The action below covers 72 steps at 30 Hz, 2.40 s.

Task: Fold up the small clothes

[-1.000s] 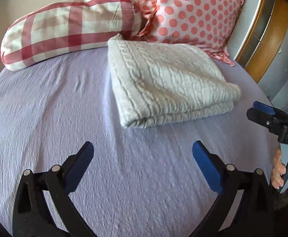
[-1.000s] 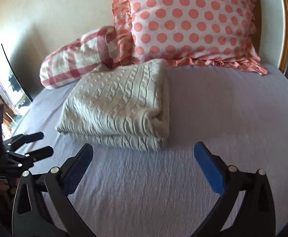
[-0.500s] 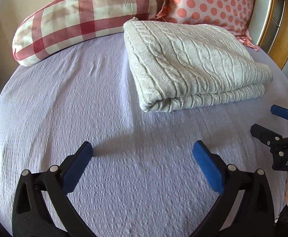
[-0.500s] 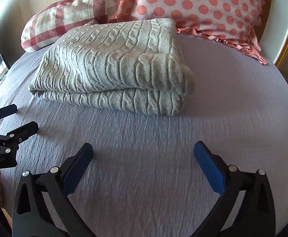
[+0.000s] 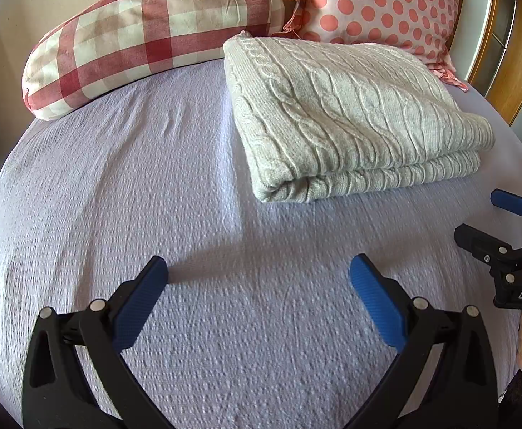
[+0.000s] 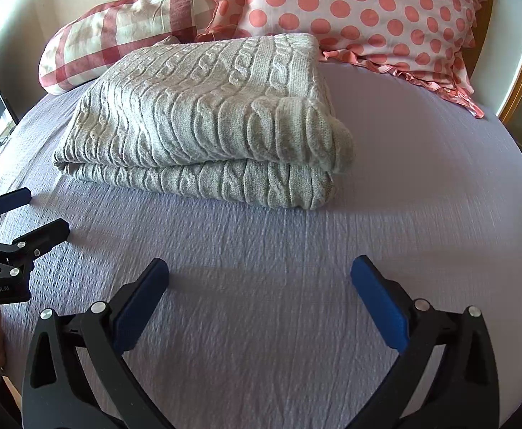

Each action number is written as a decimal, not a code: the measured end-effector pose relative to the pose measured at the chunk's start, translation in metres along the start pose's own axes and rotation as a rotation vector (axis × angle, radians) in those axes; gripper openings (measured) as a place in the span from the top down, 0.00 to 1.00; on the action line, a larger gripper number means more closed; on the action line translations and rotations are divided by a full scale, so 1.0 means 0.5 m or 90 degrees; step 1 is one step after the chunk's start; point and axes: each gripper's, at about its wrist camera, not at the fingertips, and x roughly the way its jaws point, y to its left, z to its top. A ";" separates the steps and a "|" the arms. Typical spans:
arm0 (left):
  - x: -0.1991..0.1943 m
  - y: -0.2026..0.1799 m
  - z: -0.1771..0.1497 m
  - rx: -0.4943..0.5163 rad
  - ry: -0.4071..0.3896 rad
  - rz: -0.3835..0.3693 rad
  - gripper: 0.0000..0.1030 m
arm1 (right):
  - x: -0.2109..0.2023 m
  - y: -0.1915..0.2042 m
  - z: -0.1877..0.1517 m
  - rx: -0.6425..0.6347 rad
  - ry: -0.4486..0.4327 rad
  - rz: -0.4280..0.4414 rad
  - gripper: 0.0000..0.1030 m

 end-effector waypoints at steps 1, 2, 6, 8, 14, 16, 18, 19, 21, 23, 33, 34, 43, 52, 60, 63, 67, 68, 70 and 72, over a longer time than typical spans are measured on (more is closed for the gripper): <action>0.000 -0.001 0.001 0.000 0.000 0.000 0.02 | 0.000 0.000 0.000 0.000 0.000 0.000 0.01; 0.000 -0.001 0.001 0.000 0.000 0.000 0.02 | 0.000 0.000 0.000 0.000 0.000 0.000 0.01; 0.001 -0.001 0.000 0.000 0.000 0.000 0.02 | 0.000 0.000 0.000 0.001 0.000 0.000 0.01; 0.001 -0.001 0.001 0.000 0.000 0.000 0.02 | 0.000 0.000 0.000 0.001 0.000 0.000 0.01; 0.001 -0.001 0.000 0.000 0.000 0.000 0.02 | 0.000 0.000 0.000 0.000 0.000 0.000 0.01; 0.001 -0.001 0.000 0.000 0.000 0.000 0.02 | 0.000 0.000 0.000 0.000 0.000 0.000 0.01; 0.001 -0.001 0.000 0.000 0.000 0.000 0.02 | 0.000 0.000 0.000 0.000 0.000 0.000 0.01; 0.001 -0.001 0.000 0.000 0.000 0.000 0.02 | 0.000 0.000 0.000 0.000 0.000 0.000 0.01; 0.001 0.000 0.000 0.000 0.000 0.000 0.02 | 0.000 0.000 0.000 0.000 0.000 0.000 0.01; 0.001 -0.001 0.001 0.000 0.000 0.000 0.02 | 0.000 0.000 0.000 0.001 0.000 0.000 0.01; 0.001 -0.001 0.000 0.000 0.000 0.000 0.02 | 0.000 0.000 0.000 0.001 0.000 0.000 0.01; 0.001 -0.001 0.000 0.000 0.000 0.000 0.02 | 0.000 0.000 0.000 0.001 0.000 0.000 0.01; 0.001 -0.001 0.000 0.001 0.001 0.000 0.02 | 0.001 0.000 0.000 0.000 0.000 0.000 0.01; 0.005 -0.004 0.005 0.001 0.011 -0.001 0.02 | 0.000 0.000 0.000 0.001 0.000 0.000 0.01; 0.010 0.000 0.014 0.000 0.029 -0.002 0.02 | 0.000 -0.001 0.000 0.001 0.000 0.000 0.01; 0.011 0.002 0.016 0.002 0.038 -0.003 0.02 | 0.000 -0.001 0.000 0.001 0.000 0.000 0.01; 0.013 0.003 0.018 0.003 0.047 -0.004 0.02 | 0.001 -0.001 0.000 0.001 0.000 0.000 0.01; 0.013 0.003 0.020 0.004 0.054 -0.004 0.02 | 0.001 -0.001 0.000 0.001 -0.001 0.000 0.01; 0.015 0.004 0.024 0.008 0.067 -0.006 0.02 | 0.001 -0.001 0.000 0.001 -0.001 0.000 0.01; 0.016 0.004 0.025 0.010 0.072 -0.006 0.02 | 0.001 -0.001 0.000 0.001 -0.001 0.000 0.01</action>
